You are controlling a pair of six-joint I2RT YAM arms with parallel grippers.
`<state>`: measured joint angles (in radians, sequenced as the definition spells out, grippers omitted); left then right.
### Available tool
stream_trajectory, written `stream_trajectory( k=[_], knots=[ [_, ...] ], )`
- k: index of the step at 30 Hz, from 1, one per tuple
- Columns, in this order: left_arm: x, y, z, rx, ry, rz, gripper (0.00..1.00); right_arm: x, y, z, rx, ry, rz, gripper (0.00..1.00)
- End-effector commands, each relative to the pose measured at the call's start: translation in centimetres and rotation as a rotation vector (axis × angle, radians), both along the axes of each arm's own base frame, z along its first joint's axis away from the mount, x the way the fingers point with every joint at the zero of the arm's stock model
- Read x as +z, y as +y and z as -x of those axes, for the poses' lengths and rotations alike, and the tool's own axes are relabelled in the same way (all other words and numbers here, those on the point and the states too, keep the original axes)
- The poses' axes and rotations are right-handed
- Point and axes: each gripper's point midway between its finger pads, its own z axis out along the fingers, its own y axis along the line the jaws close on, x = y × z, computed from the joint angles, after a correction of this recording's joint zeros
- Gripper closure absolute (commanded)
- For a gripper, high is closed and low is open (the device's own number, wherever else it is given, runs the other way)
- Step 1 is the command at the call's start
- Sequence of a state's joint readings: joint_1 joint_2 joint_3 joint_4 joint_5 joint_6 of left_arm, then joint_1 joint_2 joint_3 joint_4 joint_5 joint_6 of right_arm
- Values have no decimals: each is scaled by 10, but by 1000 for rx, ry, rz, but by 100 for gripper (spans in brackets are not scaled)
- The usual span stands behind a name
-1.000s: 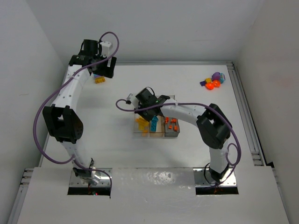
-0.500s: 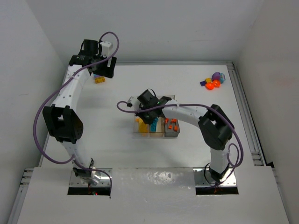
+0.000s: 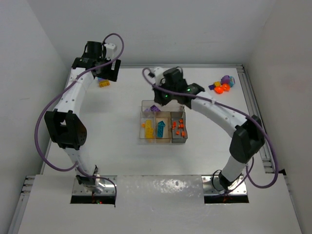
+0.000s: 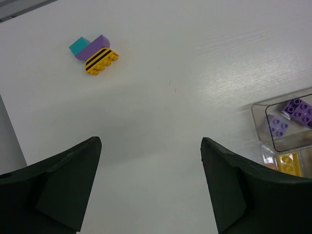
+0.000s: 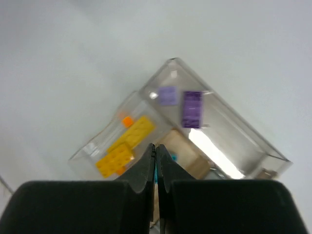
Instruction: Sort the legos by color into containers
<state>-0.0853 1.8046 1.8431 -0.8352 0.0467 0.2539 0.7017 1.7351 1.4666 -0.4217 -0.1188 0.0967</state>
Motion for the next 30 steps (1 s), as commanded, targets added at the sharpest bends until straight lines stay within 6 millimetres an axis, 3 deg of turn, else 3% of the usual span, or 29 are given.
stream_trajectory(
  k=[1,4,14,16,18,19,20,23,30],
  knots=[
    [8,7,-4,28,-29,-10,19,37,-42,-33,-191,11,-144,99],
    [4,12,-7,46,-18,-11,19,32,-98,-55,-356,-15,-105,98],
    [-24,40,-19,117,60,-18,19,14,-213,-77,-721,42,-143,93],
    [-33,45,-25,134,79,-15,19,4,-243,-82,-820,63,-168,90],
    [-43,50,-31,152,95,-36,19,3,-256,-88,-874,59,-203,83],
    [-42,53,-32,161,90,-51,19,1,-264,-89,-903,56,-206,70],
    [-56,55,-37,163,115,-63,19,-3,-274,-92,-939,47,-217,63],
    [-71,64,-45,173,134,-116,19,-10,-295,-97,-1013,7,-197,47],
    [-78,92,-73,254,73,-168,15,-19,-324,-107,-1118,-7,-135,36]
  ],
)
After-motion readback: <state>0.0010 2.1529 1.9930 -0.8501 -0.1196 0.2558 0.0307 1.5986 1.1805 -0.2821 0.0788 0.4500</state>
